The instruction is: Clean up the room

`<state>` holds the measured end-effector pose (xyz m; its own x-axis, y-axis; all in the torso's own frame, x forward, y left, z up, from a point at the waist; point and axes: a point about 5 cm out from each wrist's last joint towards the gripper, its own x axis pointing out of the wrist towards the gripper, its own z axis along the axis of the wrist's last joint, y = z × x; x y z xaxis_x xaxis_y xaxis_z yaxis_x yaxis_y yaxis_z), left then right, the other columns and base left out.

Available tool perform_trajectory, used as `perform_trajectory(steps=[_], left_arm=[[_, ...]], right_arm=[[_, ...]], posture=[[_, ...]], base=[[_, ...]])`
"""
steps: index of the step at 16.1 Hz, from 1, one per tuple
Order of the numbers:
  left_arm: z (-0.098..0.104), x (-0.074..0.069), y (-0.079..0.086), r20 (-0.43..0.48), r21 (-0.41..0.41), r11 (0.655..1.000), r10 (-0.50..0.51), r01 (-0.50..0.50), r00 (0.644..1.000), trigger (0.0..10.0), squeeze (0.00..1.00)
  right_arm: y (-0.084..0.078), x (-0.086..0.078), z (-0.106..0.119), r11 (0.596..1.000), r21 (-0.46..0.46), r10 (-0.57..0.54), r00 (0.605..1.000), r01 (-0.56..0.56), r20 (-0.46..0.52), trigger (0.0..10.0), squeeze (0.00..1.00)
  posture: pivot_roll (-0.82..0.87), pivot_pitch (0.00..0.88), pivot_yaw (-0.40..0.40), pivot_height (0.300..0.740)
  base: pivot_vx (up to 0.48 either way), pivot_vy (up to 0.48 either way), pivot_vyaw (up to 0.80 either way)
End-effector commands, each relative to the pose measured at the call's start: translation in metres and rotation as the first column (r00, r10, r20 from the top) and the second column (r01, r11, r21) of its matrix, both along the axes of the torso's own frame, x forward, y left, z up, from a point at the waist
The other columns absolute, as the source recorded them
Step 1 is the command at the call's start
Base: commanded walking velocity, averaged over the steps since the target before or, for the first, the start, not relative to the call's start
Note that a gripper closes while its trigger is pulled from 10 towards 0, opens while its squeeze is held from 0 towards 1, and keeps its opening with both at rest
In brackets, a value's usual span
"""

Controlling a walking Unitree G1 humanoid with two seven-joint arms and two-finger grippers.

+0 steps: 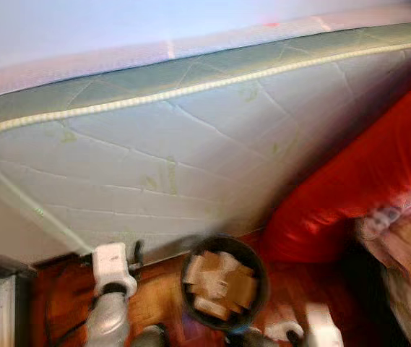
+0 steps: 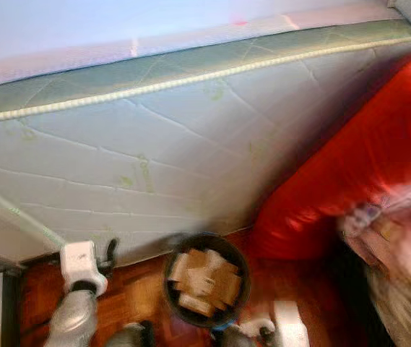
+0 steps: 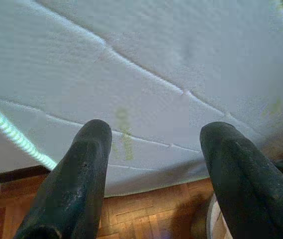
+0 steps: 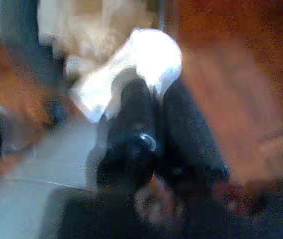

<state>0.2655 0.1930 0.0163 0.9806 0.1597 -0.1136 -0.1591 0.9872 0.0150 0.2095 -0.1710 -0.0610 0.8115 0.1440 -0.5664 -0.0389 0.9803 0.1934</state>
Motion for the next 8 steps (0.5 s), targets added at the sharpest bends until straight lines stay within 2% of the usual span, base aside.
perform_trajectory(steps=[1, 2, 5, 7, 8], left_arm=[[-0.009, -0.007, -0.007, -0.044, -0.016, 1.000, -0.021, 0.020, 0.999, 10.0, 0.00], [-0.008, -0.007, -0.007, -0.039, -0.018, 1.000, -0.018, 0.017, 0.999, 10.0, 0.00], [-0.005, -0.009, -0.007, -0.023, -0.020, 1.000, -0.022, 0.022, 0.999, 10.0, 0.00], [-0.005, -0.011, -0.008, -0.026, -0.020, 0.999, -0.031, 0.030, 0.999, 10.0, 0.00], [-0.006, -0.012, -0.010, -0.029, -0.022, 0.999, -0.036, 0.036, 0.999, 10.0, 0.00]], right_arm=[[0.020, 0.096, 0.067, 0.998, -0.067, 0.010, 0.987, 0.001, 0.158, 10.0, 0.00], [0.017, 0.103, 0.072, 0.996, -0.083, -0.030, 0.988, 0.043, 0.153, 10.0, 0.00], [0.003, 0.097, 0.067, 0.986, -0.074, -0.139, 0.982, 0.150, 0.129, 10.0, 0.00], [0.004, 0.095, 0.064, 0.989, -0.054, -0.130, 0.987, 0.135, 0.094, 10.0, 0.00], [0.012, 0.091, 0.058, 0.999, -0.028, -0.034, 0.997, 0.036, 0.062, 10.0, 0.00]], posture=[[0.12, 0.259, -0.062, 0.719], [0.12, 0.258, -0.062, 0.719], [0.11, 0.259, -0.057, 0.719], [0.10, 0.262, -0.053, 0.719], [0.11, 0.265, -0.053, 0.719]], base=[[0.000, 0.000, 0.00], [0.000, 0.000, 0.00], [0.000, 0.000, 0.00], [0.000, 0.000, 0.00], [0.000, 0.000, 0.00]])
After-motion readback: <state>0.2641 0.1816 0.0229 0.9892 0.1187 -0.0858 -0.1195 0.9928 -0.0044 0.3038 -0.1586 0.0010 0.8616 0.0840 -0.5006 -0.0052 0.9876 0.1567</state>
